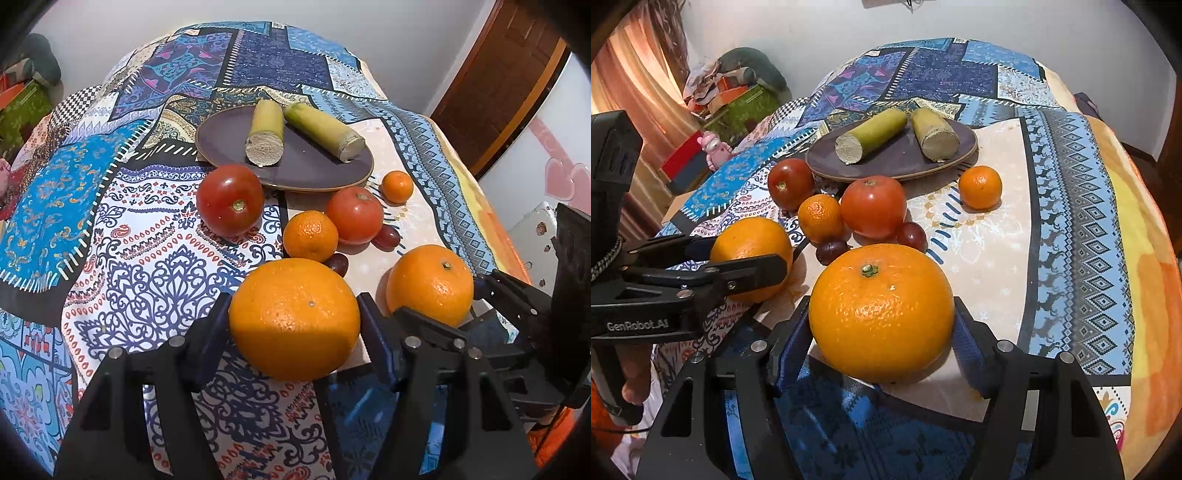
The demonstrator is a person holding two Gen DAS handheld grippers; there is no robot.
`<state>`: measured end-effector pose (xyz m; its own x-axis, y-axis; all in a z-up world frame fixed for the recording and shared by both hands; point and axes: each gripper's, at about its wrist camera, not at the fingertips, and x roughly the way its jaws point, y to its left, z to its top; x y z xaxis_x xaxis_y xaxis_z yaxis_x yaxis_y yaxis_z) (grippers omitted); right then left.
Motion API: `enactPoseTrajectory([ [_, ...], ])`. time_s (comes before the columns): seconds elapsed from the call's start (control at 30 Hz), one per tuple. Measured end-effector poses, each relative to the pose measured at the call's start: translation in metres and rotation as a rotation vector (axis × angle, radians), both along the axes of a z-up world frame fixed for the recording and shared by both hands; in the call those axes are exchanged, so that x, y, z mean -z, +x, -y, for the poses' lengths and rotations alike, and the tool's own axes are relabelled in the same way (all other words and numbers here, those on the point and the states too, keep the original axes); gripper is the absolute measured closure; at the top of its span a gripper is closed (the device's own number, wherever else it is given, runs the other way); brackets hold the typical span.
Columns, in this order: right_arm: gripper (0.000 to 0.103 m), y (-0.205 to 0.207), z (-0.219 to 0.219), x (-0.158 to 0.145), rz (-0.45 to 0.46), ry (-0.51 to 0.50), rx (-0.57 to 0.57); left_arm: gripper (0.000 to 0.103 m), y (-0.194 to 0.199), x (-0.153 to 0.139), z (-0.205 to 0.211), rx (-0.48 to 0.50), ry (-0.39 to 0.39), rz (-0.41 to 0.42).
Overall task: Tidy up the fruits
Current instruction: 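Grasp the large orange with the left tool while the right tool grasps another orange, then lower both oranges onto the purple plate and open both tools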
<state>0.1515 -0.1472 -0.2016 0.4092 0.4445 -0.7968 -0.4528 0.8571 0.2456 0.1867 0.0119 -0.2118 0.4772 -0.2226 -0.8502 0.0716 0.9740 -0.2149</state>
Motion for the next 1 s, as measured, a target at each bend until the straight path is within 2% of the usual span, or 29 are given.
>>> enactPoseTrajectory([
  [0.33,0.037,0.013,0.003,-0.028,0.072,0.029,0.010,0.037,0.001,-0.038,-0.014,-0.029,0.004,0.097],
  [0.6,0.037,0.045,-0.003,-0.055,0.152,0.049,0.035,0.037,0.031,-0.071,-0.028,-0.060,0.027,0.186],
  [0.77,0.037,0.067,-0.015,-0.058,0.163,0.050,0.025,0.037,0.060,-0.073,-0.038,-0.088,0.044,0.195],
  [1.0,0.037,0.095,-0.035,-0.048,0.151,0.040,0.007,0.037,0.103,-0.055,-0.052,-0.116,0.057,0.162],
])
